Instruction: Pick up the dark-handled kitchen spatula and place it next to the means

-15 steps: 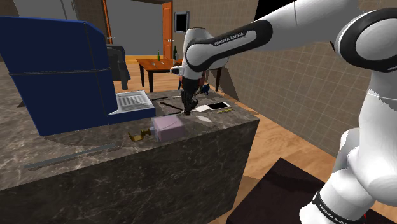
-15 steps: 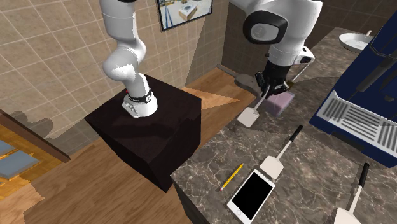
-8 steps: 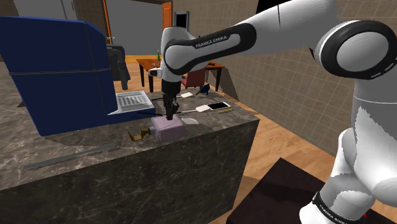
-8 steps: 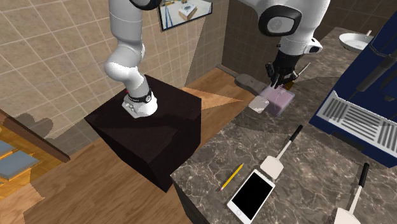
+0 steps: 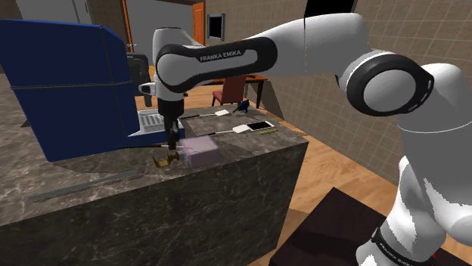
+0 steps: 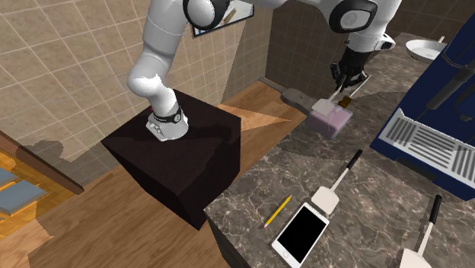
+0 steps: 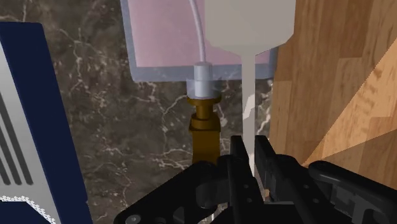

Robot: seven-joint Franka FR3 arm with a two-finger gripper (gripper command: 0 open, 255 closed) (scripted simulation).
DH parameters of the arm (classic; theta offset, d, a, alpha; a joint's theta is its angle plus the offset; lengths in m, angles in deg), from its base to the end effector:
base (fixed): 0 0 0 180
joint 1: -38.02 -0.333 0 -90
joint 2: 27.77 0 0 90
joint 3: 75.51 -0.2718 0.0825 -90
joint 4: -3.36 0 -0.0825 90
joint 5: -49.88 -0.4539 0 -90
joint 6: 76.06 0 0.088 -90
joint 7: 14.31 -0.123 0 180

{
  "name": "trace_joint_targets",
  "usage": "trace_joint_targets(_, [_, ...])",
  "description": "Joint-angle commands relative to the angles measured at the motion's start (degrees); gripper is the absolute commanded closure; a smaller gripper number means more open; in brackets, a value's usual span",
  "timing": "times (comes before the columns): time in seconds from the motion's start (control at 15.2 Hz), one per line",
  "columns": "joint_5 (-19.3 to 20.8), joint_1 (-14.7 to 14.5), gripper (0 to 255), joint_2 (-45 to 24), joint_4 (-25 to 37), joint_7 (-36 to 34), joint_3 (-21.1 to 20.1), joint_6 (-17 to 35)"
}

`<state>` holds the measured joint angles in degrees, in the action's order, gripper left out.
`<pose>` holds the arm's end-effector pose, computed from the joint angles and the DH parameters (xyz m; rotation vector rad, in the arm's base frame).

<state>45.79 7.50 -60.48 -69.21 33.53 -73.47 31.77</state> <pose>0.6708 0.3767 0.3584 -2.4507 -1.8976 -0.0814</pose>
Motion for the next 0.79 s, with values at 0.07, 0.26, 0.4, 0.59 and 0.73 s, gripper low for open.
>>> trace_joint_targets(0.07, [0.4,-2.0,255,-6.9,11.2,-3.0,-0.6,-4.2])
trace_joint_targets(0.26, [0.5,-2.9,255,-11.3,17.1,-4.3,-0.8,-5.6])
trace_joint_targets(0.4, [0.5,-2.9,255,-11.2,15.3,-4.2,-0.8,-4.0])
trace_joint_targets(0.59, [0.5,-3.0,255,-11.2,13.1,-4.1,-0.8,-1.7])
trace_joint_targets(0.73, [0.5,-3.0,255,-11.3,11.8,-4.0,-0.8,-0.2])
